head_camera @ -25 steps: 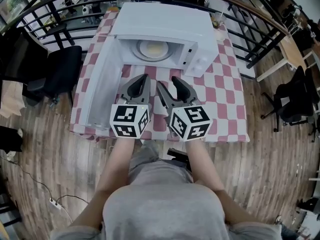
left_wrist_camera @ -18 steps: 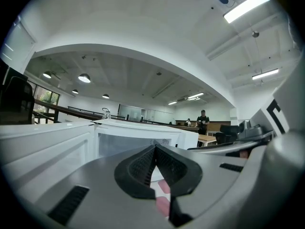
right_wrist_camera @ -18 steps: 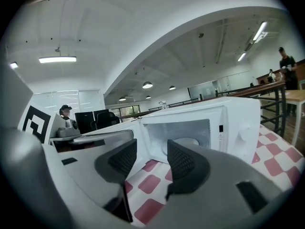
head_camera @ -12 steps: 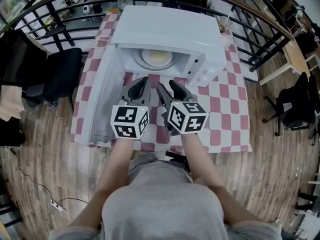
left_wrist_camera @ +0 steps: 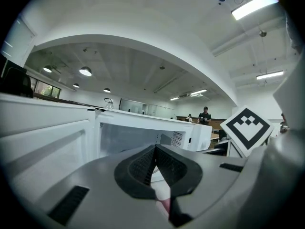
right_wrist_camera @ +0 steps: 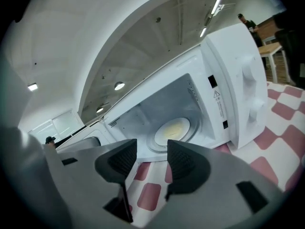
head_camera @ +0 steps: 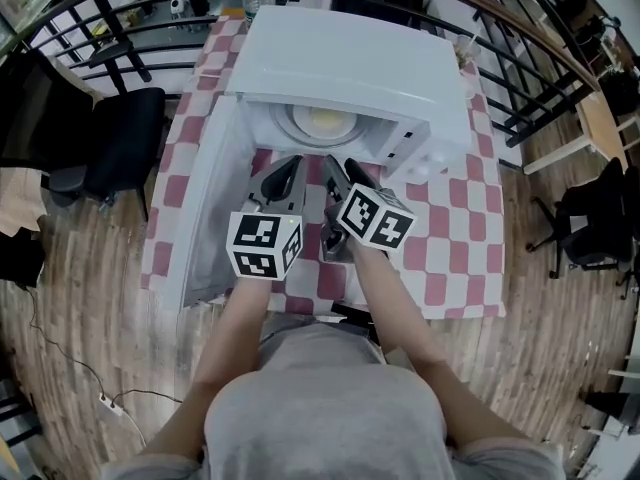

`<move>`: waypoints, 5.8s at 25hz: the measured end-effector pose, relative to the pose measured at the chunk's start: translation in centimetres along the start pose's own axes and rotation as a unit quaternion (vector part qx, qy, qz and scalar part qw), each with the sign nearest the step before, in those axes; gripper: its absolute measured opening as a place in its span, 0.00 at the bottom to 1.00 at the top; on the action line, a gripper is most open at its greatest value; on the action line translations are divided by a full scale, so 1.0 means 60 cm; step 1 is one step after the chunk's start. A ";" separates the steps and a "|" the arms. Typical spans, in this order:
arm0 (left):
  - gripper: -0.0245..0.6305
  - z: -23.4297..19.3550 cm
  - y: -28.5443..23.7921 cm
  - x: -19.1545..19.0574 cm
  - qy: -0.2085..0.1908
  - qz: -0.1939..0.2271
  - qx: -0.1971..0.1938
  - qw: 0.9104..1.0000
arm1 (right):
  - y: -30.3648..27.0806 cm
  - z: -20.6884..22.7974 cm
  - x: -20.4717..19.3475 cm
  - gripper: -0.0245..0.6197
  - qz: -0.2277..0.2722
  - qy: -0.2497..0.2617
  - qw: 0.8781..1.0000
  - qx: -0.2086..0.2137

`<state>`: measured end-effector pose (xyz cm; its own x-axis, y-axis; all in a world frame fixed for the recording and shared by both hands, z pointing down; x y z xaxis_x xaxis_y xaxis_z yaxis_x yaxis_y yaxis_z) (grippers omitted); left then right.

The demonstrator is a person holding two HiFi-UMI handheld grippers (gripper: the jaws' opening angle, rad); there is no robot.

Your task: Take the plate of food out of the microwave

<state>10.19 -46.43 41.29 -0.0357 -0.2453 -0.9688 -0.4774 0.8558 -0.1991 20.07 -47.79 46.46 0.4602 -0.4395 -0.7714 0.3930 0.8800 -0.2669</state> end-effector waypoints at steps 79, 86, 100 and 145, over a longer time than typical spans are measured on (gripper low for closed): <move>0.04 -0.056 -0.042 -0.021 0.002 -0.028 0.036 0.999 | -0.142 0.150 -0.092 0.25 0.045 -0.447 0.890 -0.081; 0.04 -0.065 -0.037 -0.029 0.015 -0.030 0.046 0.998 | -0.137 0.144 -0.087 0.19 0.051 -0.443 0.892 -0.070; 0.04 -0.061 -0.045 -0.035 0.023 -0.034 0.041 0.998 | -0.139 0.140 -0.079 0.10 0.061 -0.459 0.886 -0.012; 0.04 0.008 0.015 -0.044 0.029 -0.028 0.021 0.999 | -0.015 0.094 -0.057 0.09 0.095 -0.438 0.889 0.094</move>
<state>10.30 -44.81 43.57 -0.0614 -0.3176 -0.9462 -0.4432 0.8581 -0.2593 22.63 -48.09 52.57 0.9434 -0.3308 -0.0241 0.3305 0.9437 -0.0151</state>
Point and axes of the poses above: the fingertips, and each gripper's own axes: y backward along the fingers, z to its right, x out of its top, the point moved 2 cm from there along y, backward along the fingers, and after that the axes turned 7 degrees about x, right-handed, at the moved point
